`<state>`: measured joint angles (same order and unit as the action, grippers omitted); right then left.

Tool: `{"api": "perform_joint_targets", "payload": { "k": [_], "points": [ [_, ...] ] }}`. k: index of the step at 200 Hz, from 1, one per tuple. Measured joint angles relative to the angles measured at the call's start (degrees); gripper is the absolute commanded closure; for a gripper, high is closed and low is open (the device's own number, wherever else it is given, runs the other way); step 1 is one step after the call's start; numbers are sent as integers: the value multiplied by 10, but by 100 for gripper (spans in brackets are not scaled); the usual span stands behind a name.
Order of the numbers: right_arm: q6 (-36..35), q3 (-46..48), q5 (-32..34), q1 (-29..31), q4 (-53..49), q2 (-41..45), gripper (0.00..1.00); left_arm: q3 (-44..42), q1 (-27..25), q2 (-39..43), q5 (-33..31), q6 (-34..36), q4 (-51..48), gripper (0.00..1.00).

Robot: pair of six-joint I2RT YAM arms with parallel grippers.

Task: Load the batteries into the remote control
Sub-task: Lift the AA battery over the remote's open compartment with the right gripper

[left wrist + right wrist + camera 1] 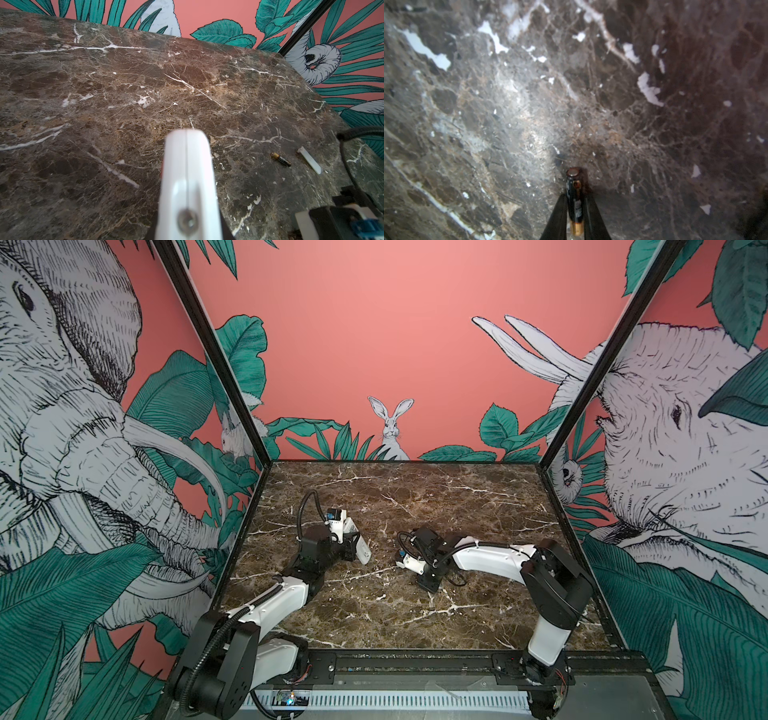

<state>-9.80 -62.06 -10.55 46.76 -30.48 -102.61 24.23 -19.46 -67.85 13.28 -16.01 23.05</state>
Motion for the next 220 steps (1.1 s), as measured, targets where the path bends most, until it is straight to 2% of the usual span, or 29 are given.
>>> {"api": "perform_joint_targets", "payload": {
  "k": [20,51,84,106,220],
  "points": [
    [37,5,-3,-20,15,0,83,0,0,0,2,0,0,100],
    [94,22,-4,-49,47,9,77,0,0,0,6,0,0,100],
    [124,54,-2,-56,84,29,70,0,0,-1,9,-1,0,100],
    [132,71,8,-55,94,43,70,0,0,-2,9,-3,1,100],
    [137,92,42,-47,103,59,87,0,0,-4,14,-7,2,100]
  ]
}}
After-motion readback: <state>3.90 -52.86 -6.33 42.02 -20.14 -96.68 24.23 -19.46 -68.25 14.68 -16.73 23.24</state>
